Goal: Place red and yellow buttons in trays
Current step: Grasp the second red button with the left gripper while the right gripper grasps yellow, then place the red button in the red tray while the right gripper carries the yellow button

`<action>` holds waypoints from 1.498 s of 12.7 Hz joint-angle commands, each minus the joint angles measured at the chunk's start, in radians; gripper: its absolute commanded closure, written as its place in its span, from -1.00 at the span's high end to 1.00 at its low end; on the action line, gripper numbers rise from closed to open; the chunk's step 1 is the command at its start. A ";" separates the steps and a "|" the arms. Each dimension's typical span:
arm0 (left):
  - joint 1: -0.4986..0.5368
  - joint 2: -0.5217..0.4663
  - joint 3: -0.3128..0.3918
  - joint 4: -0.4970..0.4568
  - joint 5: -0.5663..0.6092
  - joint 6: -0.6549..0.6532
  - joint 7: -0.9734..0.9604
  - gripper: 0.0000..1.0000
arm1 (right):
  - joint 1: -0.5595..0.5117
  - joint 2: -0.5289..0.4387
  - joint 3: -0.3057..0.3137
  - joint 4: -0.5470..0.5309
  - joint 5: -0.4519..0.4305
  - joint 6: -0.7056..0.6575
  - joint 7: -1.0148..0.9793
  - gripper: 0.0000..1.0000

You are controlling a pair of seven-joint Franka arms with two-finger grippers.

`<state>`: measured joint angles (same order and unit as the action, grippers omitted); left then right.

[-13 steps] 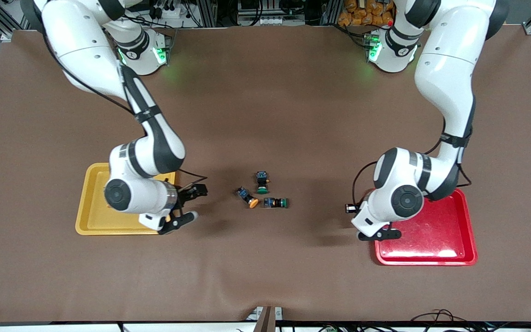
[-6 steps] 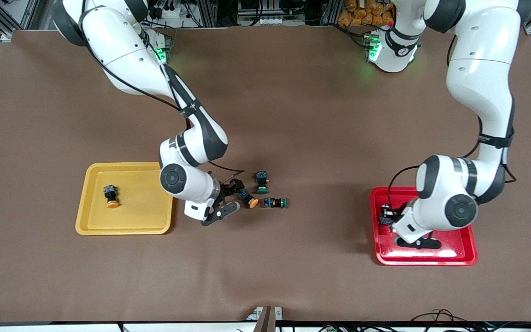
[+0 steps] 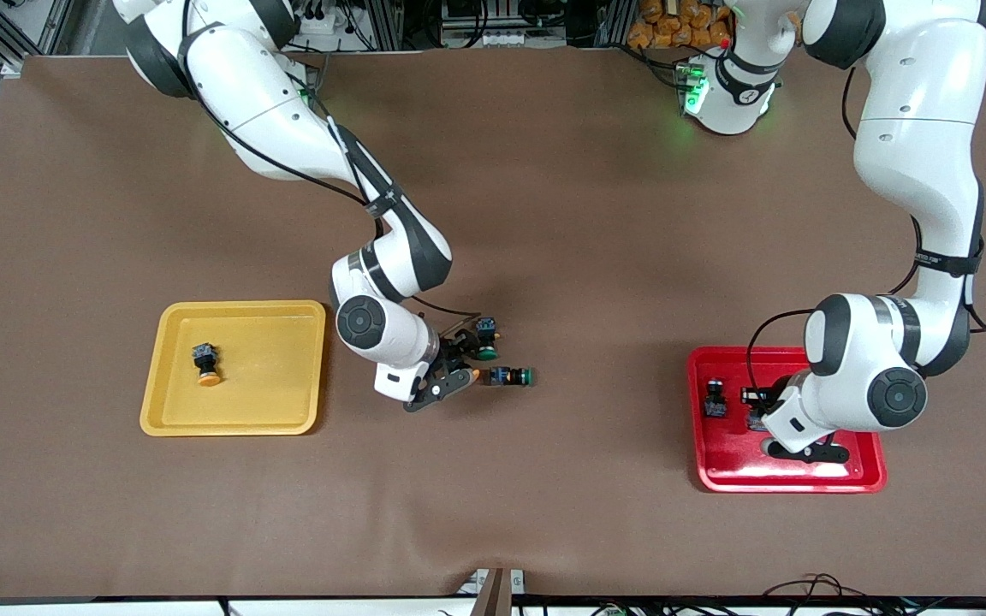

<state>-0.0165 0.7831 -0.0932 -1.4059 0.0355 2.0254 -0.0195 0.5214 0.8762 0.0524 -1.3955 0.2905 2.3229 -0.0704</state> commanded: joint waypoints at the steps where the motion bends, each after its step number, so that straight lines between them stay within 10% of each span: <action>1: 0.004 -0.007 -0.006 -0.004 0.017 -0.008 0.003 0.08 | 0.009 0.024 -0.008 0.035 -0.001 0.012 0.014 0.08; 2: 0.004 -0.008 -0.006 -0.002 0.018 -0.008 0.003 0.16 | 0.022 0.023 -0.009 0.035 0.001 0.024 0.027 -0.55; 4: 0.003 -0.022 -0.006 0.001 0.018 -0.010 -0.002 0.45 | 0.020 0.020 -0.009 0.036 0.001 0.021 0.067 -1.00; 5: 0.001 -0.053 -0.006 -0.001 0.017 -0.025 -0.005 0.99 | 0.013 0.014 -0.009 0.036 0.001 0.016 0.067 -1.00; 12: 0.020 -0.269 -0.006 -0.002 0.017 -0.236 -0.017 1.00 | -0.277 -0.086 -0.017 0.136 -0.004 -0.541 0.066 -1.00; 17: 0.020 -0.424 -0.017 -0.001 0.017 -0.437 -0.117 1.00 | -0.391 -0.102 -0.080 0.067 -0.146 -0.597 0.047 -1.00; 18: 0.020 -0.453 -0.019 0.001 0.017 -0.479 -0.134 1.00 | -0.411 -0.091 -0.094 0.052 -0.145 -0.582 0.046 0.25; 19: 0.018 -0.481 -0.020 0.001 0.017 -0.519 -0.143 1.00 | -0.426 -0.089 -0.091 0.034 -0.130 -0.576 0.046 0.99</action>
<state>-0.0002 0.3658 -0.1042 -1.3823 0.0355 1.5644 -0.1288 0.1141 0.7954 -0.0425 -1.3136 0.1616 1.7270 -0.0350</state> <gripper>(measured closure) 0.000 0.604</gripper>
